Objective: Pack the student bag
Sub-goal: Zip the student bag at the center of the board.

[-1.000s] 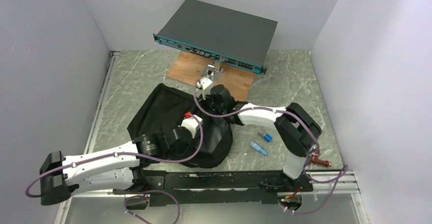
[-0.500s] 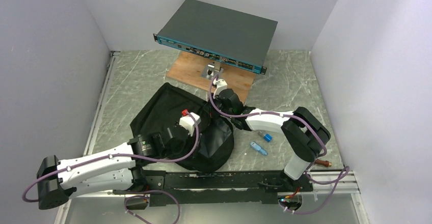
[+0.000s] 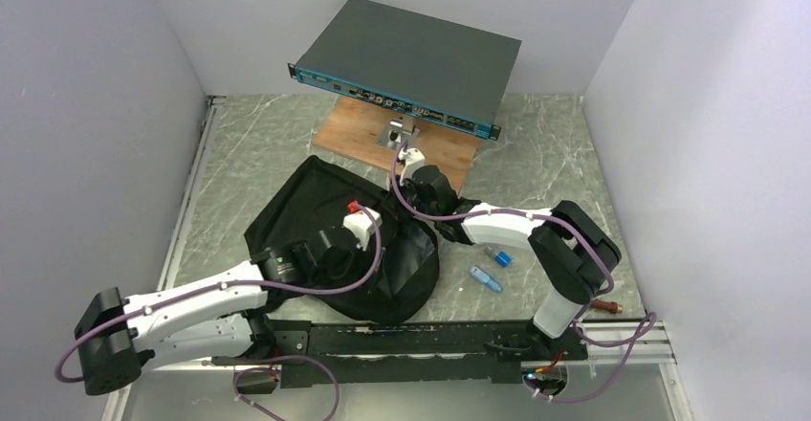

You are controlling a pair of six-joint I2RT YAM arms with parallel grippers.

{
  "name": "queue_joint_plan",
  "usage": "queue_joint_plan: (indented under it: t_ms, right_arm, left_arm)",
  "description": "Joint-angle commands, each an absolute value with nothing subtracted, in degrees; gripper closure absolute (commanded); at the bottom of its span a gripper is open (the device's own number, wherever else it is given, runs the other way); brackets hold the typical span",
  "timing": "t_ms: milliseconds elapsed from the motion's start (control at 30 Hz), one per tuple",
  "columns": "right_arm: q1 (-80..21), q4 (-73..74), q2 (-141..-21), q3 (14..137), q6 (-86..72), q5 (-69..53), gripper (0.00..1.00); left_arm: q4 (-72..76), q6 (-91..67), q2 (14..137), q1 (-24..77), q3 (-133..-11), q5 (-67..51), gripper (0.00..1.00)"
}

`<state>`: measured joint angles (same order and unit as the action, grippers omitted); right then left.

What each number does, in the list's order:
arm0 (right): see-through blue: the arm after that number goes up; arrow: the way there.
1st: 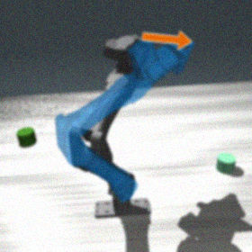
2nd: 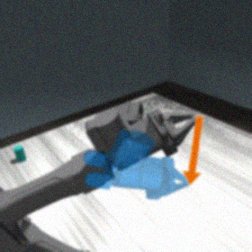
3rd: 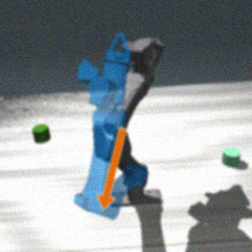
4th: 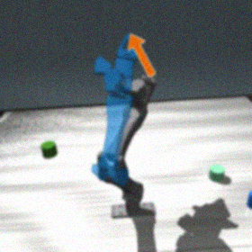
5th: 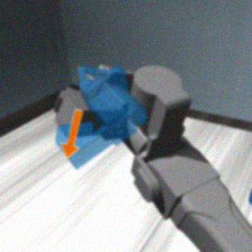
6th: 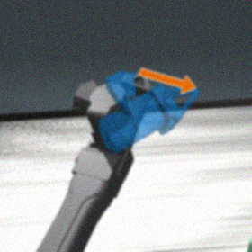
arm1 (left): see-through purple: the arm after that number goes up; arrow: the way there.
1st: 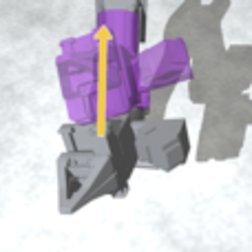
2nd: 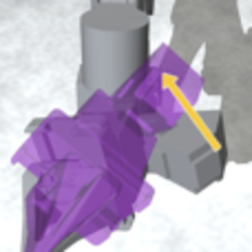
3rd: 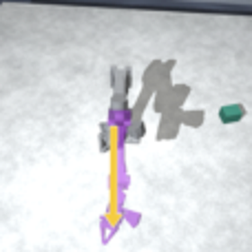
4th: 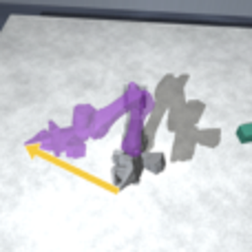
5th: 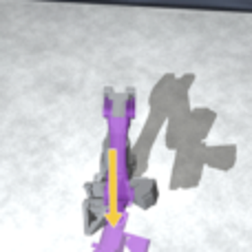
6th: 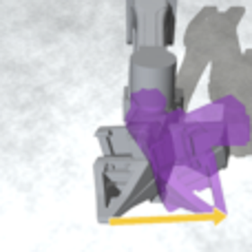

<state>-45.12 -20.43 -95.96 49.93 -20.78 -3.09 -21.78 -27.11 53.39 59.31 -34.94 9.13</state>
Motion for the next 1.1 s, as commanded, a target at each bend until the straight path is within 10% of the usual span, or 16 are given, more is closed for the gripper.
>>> queue_joint_plan:
  t_ms: [0,100,333,1067]
  right_arm:
    - [-45.2,-20.3,-93.7,52.9,-19.5,-3.7,0.85]
    - [-45.1,-19.6,-92.3,52.4,-19.0,-2.2,0.75]
    - [-44.6,-18.9,-93.7,53.5,-18.6,-3.3,0.75]
    - [-47.1,-11.0,-97.5,57.4,-6.2,-0.2,0.65]
  left_arm:
    - [-18.1,-27.3,57.3,59.0,-36.1,9.1,0.38]
    - [-18.9,-27.0,57.8,59.0,-35.3,10.2,0.63]
    - [-18.6,-26.3,57.1,59.0,-32.7,8.2,0.78]
    - [-17.4,-26.3,55.4,59.0,-31.4,6.5,0.85]
